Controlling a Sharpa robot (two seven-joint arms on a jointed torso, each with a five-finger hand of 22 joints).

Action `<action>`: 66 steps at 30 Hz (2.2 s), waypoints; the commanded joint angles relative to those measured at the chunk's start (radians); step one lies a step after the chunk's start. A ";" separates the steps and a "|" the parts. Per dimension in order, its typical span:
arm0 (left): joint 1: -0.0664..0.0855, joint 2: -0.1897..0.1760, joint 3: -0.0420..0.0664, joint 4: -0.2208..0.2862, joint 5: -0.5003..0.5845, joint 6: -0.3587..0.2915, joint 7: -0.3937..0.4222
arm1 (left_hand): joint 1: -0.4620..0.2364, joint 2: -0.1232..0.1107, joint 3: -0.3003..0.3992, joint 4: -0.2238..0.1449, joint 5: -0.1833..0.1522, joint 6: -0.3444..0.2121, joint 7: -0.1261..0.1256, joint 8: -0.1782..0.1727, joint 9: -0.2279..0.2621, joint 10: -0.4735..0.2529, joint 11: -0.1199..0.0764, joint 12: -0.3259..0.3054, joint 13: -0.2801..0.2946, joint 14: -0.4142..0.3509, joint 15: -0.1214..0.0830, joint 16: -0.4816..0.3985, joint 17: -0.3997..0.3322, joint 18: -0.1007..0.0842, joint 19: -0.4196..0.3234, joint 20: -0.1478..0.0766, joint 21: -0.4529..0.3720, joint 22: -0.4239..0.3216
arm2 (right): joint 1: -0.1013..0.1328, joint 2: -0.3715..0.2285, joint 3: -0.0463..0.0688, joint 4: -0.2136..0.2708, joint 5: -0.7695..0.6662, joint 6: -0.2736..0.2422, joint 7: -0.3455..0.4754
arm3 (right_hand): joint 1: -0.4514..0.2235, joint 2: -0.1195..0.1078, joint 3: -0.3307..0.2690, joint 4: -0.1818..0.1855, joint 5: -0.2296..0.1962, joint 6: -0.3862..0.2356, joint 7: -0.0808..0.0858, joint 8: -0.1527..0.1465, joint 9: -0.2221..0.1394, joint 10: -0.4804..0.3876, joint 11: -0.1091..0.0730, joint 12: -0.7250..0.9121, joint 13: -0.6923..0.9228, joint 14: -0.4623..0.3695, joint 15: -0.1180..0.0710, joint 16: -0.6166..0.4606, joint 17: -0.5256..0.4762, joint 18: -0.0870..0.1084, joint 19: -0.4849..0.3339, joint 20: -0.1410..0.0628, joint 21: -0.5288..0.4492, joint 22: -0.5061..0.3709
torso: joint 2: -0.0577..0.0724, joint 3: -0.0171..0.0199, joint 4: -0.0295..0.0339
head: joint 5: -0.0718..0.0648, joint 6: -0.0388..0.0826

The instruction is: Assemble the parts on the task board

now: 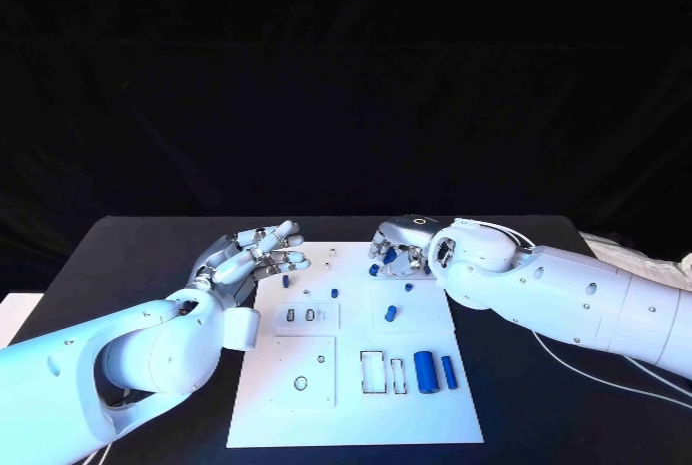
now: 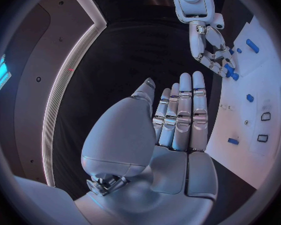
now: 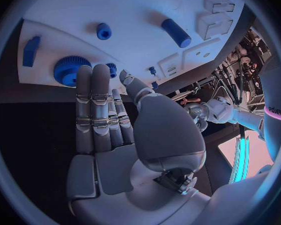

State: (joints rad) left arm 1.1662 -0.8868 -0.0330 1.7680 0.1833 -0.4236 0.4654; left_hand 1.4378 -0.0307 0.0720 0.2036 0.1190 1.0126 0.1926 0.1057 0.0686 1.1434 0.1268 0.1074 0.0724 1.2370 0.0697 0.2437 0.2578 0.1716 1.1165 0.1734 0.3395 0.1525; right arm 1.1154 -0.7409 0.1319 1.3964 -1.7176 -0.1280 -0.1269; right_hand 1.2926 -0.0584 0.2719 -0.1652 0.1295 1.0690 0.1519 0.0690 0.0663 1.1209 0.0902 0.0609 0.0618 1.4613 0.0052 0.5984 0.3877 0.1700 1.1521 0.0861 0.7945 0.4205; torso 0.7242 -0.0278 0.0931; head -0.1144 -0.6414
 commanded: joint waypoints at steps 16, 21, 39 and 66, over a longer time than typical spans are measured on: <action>0.002 -0.003 0.001 0.009 0.007 0.048 -0.009 | 0.002 0.003 -0.002 -0.002 -0.004 0.000 0.006 -0.007 -0.001 0.000 0.007 -0.008 -0.001 -0.010 0.003 -0.004 0.008 0.008 -0.009 0.001 -0.008 -0.002 | 0.001 0.027 0.001 -0.035 -0.058 0.056 -0.021 | 0.015 0.009 0.065 0.044 -0.008 0.028 -0.009 -0.003 0.002 0.024 -0.004 0.001 0.000 0.031 -0.007 0.131 0.089 0.004 0.007 0.002 0.122 0.111 | 0.019 -0.0024 0.0115 | -0.009 0.004; 0.002 -0.003 0.001 0.010 0.007 0.053 -0.011 | 0.003 0.003 -0.001 -0.003 -0.004 0.000 0.006 -0.007 -0.001 0.000 0.007 -0.009 -0.001 -0.010 0.003 -0.004 0.009 0.008 -0.009 0.001 -0.008 -0.002 | 0.001 0.034 0.001 -0.042 -0.058 0.061 -0.018 | 0.013 0.008 0.085 0.057 -0.013 0.037 -0.012 -0.002 0.002 0.035 -0.006 0.002 0.000 0.029 -0.009 0.178 0.134 -0.001 0.016 0.001 0.159 0.153 | 0.021 -0.0018 0.0143 | -0.010 0.002; 0.002 -0.001 0.001 0.006 0.007 0.056 -0.017 | 0.006 0.005 0.000 -0.005 -0.004 0.000 0.006 -0.008 -0.001 0.000 0.008 -0.010 -0.001 -0.011 0.003 -0.004 0.012 0.008 -0.010 0.002 -0.008 -0.002 | 0.001 0.047 0.001 -0.058 -0.089 0.045 -0.019 | 0.057 0.017 0.187 0.066 -0.071 0.095 -0.023 0.005 0.010 0.099 -0.020 0.002 0.002 0.056 -0.020 0.480 0.457 -0.026 0.064 -0.007 0.314 0.342 | 0.026 -0.0036 0.0220 | -0.016 -0.002; 0.002 -0.003 0.001 0.014 0.007 0.054 -0.016 | 0.012 0.008 0.004 -0.010 -0.004 -0.001 0.007 -0.010 -0.001 -0.001 0.008 -0.012 0.000 -0.012 0.003 -0.005 0.017 0.009 -0.011 0.002 -0.007 -0.001 | 0.004 0.115 0.002 -0.079 -0.098 -0.251 -0.067 | 0.075 -0.002 0.245 0.051 -0.068 0.101 -0.014 -0.003 0.009 0.105 -0.018 0.000 0.001 0.019 -0.019 0.448 0.391 -0.034 0.069 -0.004 0.374 0.410 | 0.034 -0.0057 0.0347 | -0.001 0.014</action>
State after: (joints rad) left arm 1.1667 -0.8906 -0.0327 1.7777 0.1884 -0.3892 0.4443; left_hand 1.4433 -0.0252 0.0767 0.1991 0.1190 1.0126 0.1925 0.0994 0.0687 1.1434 0.1268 0.1005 0.0726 1.2333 0.0735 0.2437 0.2740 0.1712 1.1130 0.1770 0.3349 0.1519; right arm 1.1189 -0.6305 0.1334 1.3224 -1.8000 -0.3265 -0.1802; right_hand 1.3599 -0.0595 0.5124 -0.1131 0.0574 1.1685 0.1354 0.0729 0.0756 1.2148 0.0793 0.0579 0.0614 1.4682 -0.0093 1.0417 0.7778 0.1541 1.2182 0.0806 1.1619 0.8297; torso 0.7573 -0.0332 0.1259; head -0.1167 -0.6279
